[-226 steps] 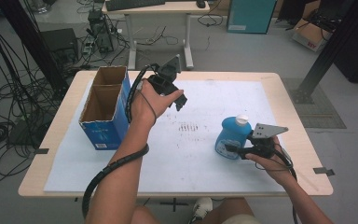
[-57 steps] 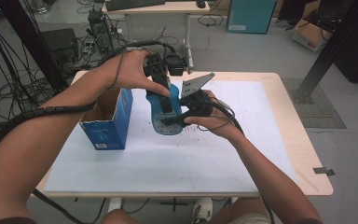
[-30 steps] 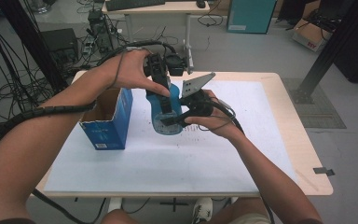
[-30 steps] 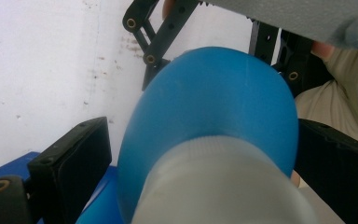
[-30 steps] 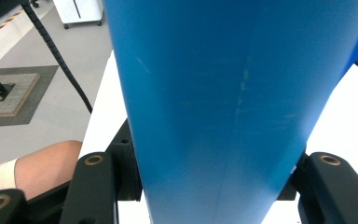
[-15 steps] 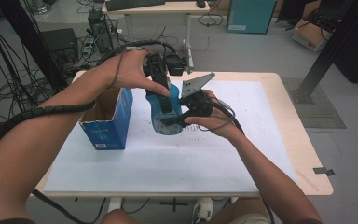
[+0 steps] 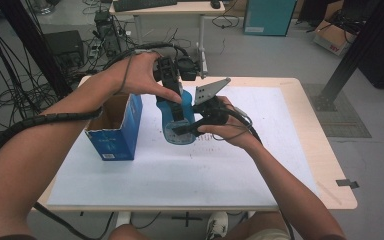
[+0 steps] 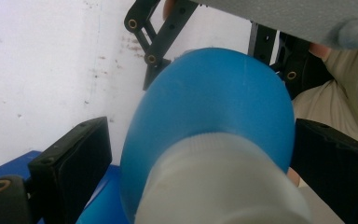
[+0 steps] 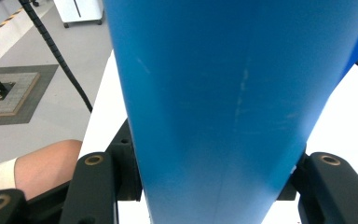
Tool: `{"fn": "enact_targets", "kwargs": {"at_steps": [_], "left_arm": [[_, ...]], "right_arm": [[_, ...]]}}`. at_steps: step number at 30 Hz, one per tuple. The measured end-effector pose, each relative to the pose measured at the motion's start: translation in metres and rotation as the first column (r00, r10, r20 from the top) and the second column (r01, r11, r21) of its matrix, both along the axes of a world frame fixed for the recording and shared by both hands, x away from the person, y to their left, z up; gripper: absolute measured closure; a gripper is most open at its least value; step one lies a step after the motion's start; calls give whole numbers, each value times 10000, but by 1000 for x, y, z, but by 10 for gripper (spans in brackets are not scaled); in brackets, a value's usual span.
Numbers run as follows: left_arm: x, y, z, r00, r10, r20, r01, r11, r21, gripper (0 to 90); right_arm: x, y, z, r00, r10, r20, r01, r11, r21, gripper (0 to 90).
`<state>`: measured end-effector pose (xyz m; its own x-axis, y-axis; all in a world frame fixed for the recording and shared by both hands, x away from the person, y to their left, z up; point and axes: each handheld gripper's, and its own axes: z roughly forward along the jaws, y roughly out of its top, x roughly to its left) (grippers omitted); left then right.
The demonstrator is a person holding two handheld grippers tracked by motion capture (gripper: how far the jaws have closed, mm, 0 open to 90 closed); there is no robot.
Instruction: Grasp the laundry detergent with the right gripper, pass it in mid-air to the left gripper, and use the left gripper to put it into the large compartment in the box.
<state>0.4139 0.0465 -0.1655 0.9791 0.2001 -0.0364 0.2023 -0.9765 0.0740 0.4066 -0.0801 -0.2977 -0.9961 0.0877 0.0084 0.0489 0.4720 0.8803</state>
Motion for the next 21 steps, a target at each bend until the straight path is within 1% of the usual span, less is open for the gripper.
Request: {"fn": "enact_targets", "kwargs": {"at_steps": [4,5,9,12,13,15,16,18,21], "left_arm": [[0,0,-1,10000,14,-39,-15,10000,-10,67],[0,-1,-1,10000,-7,16,7,10000,18,68],[0,-1,-2,10000,-46,30,46,10000,41,79],[-1,-1,-1,10000,-49,-32,49,10000,44,94],[-1,0,-1,10000,-34,13,34,10000,23,114],[-1,0,-1,10000,-25,17,25,10000,-1,144],[-1,1,-1,10000,-23,4,23,10000,-25,144],[-1,1,0,10000,-6,56,7,10000,-76,173],[-1,0,0,10000,-74,33,74,10000,33,223]], "right_arm": [[0,0,0,10000,10,-23,-10,10000,31,432],[0,0,0,10000,12,-14,-12,10000,50,432],[-1,0,0,10000,61,-3,-61,10000,37,432],[-1,0,0,10000,47,33,-48,10000,40,432],[-1,-1,0,10000,20,-30,-20,10000,22,432],[-1,-1,0,10000,34,50,-34,10000,57,432],[-1,-1,0,10000,45,78,-46,10000,39,432],[-2,-1,1,10000,42,13,-42,10000,7,432],[-2,0,1,9999,70,101,-71,9999,82,432]]}}
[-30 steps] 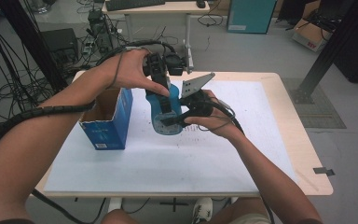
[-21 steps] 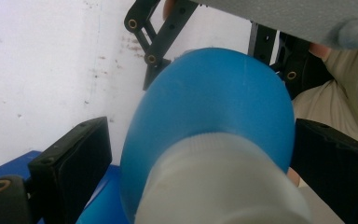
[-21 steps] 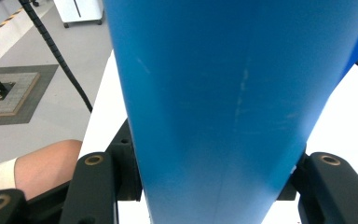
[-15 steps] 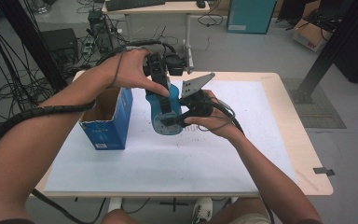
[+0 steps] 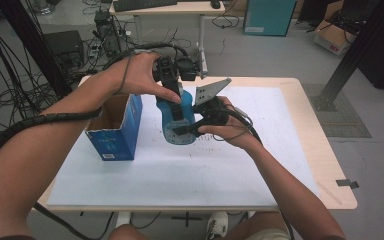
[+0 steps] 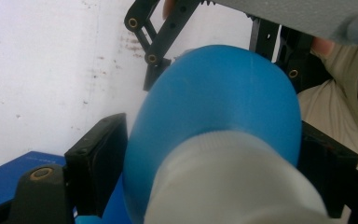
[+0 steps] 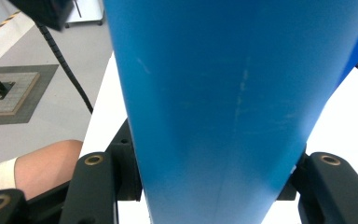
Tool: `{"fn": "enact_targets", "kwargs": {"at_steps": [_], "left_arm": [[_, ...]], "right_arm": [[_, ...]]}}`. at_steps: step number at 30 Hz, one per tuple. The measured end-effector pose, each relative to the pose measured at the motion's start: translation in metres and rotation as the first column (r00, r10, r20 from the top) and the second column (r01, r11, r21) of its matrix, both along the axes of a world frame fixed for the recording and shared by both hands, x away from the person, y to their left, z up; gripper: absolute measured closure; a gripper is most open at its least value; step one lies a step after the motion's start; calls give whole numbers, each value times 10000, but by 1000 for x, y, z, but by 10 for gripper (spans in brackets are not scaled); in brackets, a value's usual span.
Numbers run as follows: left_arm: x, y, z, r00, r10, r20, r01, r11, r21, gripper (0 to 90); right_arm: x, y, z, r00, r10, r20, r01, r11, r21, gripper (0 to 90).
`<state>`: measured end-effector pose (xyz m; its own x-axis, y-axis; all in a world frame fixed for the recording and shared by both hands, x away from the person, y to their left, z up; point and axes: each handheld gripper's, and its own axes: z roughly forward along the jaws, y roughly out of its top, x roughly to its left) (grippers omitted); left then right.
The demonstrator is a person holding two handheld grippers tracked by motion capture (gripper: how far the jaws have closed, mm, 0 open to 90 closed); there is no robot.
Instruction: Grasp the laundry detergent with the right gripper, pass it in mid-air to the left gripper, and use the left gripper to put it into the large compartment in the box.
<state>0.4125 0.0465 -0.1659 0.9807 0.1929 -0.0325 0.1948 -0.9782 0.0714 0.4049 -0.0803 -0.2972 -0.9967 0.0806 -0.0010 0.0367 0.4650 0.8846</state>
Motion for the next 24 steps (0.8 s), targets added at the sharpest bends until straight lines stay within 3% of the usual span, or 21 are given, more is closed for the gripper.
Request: {"fn": "enact_targets", "kwargs": {"at_steps": [9,24], "left_arm": [[0,-1,0,10000,-53,12,53,10000,-7,325],[-1,-6,-3,9999,-134,29,133,9995,304,343]], "right_arm": [[0,-1,0,9998,82,163,-82,10000,-24,432],[0,-2,-3,9996,282,5,-282,9996,36,429]]}}
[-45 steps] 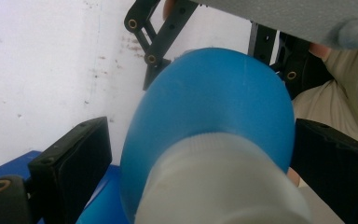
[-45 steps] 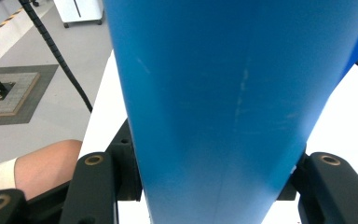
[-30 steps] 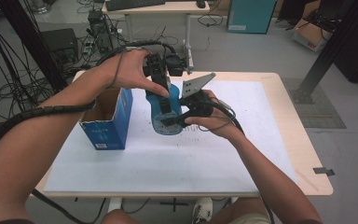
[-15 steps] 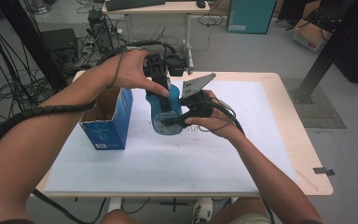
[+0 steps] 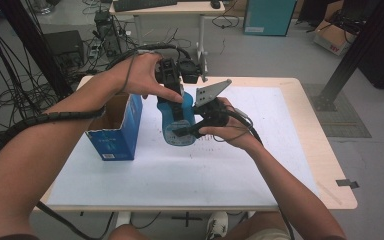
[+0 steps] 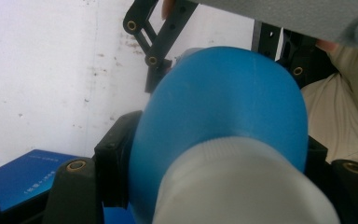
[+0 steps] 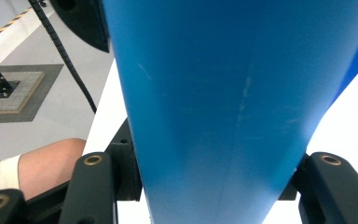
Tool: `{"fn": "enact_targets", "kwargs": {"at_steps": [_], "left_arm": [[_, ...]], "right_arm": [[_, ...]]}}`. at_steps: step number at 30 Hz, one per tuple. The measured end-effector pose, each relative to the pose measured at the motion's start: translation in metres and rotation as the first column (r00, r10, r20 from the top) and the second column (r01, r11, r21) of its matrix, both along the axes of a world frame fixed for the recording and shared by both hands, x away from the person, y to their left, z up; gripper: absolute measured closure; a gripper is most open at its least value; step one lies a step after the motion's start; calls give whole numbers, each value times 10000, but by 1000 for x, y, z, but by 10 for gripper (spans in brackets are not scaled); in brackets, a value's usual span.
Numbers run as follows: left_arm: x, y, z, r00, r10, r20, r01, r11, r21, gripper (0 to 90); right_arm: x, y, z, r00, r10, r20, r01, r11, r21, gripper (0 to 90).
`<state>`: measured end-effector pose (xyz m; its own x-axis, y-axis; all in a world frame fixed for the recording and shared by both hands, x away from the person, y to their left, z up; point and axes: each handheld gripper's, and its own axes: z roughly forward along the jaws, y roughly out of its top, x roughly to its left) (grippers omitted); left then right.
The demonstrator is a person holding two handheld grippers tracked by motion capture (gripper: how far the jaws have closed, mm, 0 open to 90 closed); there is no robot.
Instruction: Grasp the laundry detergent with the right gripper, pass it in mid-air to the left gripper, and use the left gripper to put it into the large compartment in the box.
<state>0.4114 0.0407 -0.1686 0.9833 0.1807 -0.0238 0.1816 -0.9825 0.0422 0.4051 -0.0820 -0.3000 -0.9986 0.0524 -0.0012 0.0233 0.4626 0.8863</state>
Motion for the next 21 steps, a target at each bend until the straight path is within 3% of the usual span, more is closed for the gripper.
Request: {"fn": "enact_targets", "kwargs": {"at_steps": [12,16,21], "left_arm": [[-2,-1,-3,9998,-120,129,120,9999,17,348],[-2,0,-3,9999,-108,-9,108,9999,77,350],[-1,1,-5,10000,-18,-98,18,10000,3,353]], "right_arm": [[0,0,-2,9999,132,33,-131,9999,-102,426],[1,0,-3,9998,139,139,-137,9998,-113,424],[0,1,-4,9998,207,-43,-207,9998,-71,420]]}}
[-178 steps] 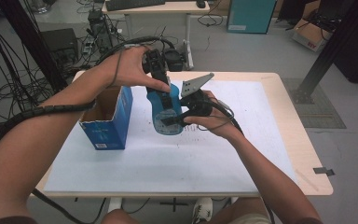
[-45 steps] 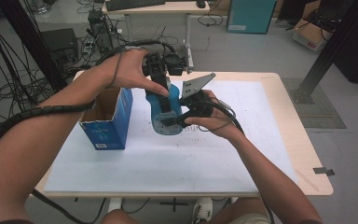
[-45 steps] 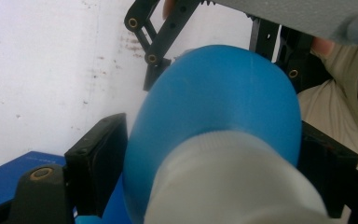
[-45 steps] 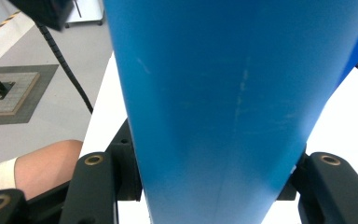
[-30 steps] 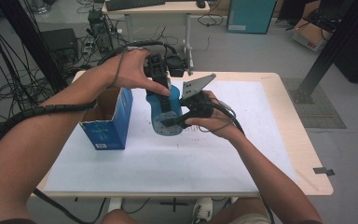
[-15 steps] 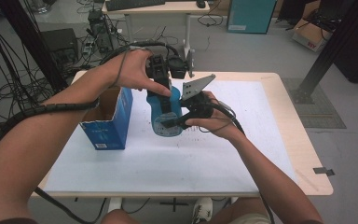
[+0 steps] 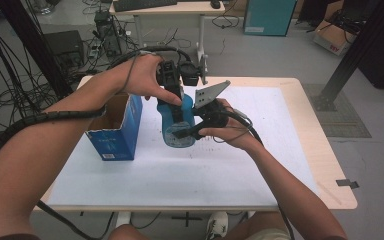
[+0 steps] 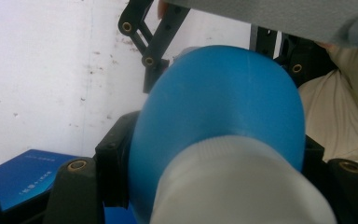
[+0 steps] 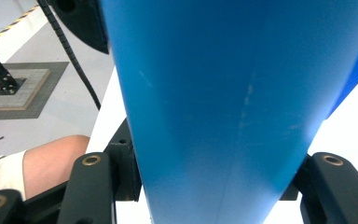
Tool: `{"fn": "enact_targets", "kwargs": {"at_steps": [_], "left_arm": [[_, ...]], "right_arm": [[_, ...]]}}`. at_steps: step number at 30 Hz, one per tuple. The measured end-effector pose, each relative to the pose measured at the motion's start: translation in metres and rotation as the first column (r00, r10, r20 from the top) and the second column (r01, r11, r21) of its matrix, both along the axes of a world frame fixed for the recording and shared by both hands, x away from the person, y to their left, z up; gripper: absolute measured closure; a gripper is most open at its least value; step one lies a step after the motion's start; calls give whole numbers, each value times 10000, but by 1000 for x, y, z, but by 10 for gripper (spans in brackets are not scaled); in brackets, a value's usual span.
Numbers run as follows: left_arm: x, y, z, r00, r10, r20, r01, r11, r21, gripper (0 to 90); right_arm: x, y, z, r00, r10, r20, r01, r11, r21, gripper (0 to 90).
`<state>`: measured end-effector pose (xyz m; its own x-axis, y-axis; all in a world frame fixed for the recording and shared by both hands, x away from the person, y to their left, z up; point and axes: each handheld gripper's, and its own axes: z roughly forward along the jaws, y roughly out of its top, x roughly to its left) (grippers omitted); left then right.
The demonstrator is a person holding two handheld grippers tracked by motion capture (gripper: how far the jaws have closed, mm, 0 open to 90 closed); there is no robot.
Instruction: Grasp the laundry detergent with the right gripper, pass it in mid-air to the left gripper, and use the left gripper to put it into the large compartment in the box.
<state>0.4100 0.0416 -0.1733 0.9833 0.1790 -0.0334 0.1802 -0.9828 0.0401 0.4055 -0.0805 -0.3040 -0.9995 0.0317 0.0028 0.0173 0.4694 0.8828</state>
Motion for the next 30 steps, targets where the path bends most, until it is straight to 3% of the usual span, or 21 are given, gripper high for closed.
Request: {"fn": "enact_targets", "kwargs": {"at_steps": [12,26,30], "left_arm": [[2,-1,1,10000,39,-79,-39,10000,1,357],[2,-1,2,9996,152,-256,-150,9999,82,359],[1,-1,2,9997,185,-141,-185,9998,31,359]], "right_arm": [[1,-2,0,9995,76,-321,-73,9999,99,413],[2,-2,0,9994,182,-308,-177,9998,134,409],[2,-3,1,9995,167,-285,-162,9997,163,408]]}}
